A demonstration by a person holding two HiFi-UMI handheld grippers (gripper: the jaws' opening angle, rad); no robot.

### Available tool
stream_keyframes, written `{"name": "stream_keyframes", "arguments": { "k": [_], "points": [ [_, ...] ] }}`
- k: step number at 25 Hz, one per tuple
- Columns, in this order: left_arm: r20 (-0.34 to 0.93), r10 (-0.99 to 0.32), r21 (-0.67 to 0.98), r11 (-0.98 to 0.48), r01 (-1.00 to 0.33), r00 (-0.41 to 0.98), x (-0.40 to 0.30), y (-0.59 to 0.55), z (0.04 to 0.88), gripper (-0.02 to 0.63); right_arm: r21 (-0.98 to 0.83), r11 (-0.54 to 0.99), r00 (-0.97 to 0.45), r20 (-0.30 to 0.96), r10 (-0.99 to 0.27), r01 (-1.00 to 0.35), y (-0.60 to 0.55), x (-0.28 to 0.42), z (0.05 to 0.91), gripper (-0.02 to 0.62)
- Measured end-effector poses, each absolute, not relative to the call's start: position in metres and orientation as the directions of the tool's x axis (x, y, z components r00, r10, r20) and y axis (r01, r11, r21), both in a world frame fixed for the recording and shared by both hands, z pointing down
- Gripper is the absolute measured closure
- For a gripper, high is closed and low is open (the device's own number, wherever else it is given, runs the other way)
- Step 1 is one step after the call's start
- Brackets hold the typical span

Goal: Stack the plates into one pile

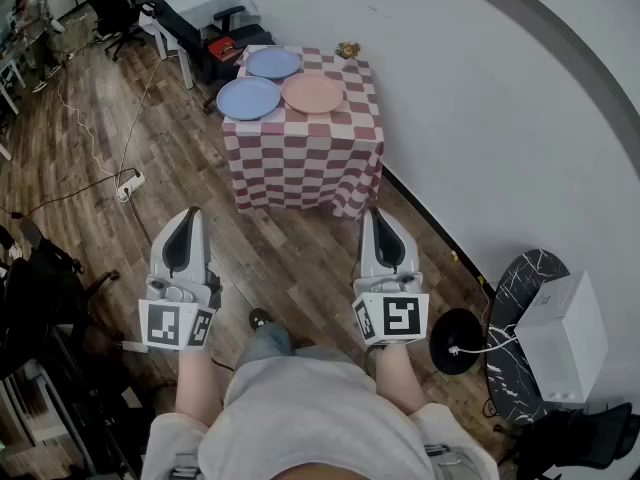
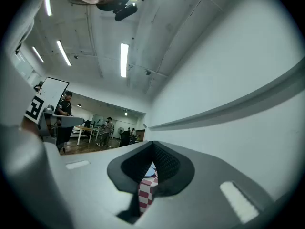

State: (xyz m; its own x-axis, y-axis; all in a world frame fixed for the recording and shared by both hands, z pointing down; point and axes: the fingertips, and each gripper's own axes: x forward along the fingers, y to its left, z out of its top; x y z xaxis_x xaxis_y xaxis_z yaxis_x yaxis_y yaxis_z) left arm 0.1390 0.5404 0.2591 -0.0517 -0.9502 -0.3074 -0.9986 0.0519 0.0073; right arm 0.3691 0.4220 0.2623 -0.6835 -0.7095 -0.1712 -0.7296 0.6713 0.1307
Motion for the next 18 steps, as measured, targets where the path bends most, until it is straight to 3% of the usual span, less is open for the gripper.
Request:
{"name": "stream_keyframes", "arguments": {
  "k": [18],
  "points": [
    [-0.29,-0.957,0.001,0.015,-1.0,-0.015,0.111,0.495,0.259,0.601,0.085,0.673,-0.676,-0.174,-0.716,-0.734,0.388,0.335,0.264,0.595]
  ]
}}
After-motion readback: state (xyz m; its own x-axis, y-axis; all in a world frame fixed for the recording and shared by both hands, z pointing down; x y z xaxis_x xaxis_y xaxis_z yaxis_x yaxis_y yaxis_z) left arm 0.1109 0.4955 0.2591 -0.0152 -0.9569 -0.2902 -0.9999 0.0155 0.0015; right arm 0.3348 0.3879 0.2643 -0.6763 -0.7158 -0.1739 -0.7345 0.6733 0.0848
